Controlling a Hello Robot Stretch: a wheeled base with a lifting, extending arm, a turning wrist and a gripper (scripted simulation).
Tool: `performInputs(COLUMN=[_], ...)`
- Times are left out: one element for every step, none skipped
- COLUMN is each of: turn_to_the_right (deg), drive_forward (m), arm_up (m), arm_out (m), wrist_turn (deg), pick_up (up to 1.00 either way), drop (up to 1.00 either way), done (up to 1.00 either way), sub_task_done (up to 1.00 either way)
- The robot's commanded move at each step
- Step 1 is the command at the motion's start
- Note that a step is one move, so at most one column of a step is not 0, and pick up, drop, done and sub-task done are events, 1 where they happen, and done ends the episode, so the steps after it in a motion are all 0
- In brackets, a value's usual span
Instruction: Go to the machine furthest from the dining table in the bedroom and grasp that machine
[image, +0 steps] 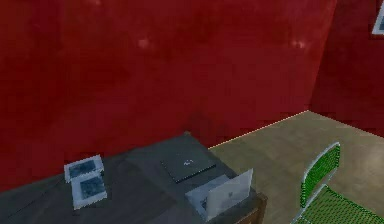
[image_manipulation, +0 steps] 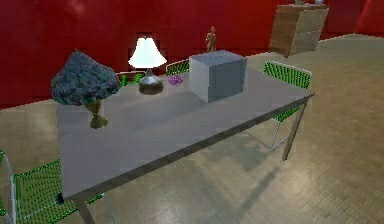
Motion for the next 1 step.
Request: performInputs(turn_to_the_right=[3.0], drive_forward=[0.00], arm_up=[0.00], arm_out=[0.00], wrist_turn=[0.0], pick_up=[0.00], drop=[0.00], done=[0.00], sub_task_done=[0.00])
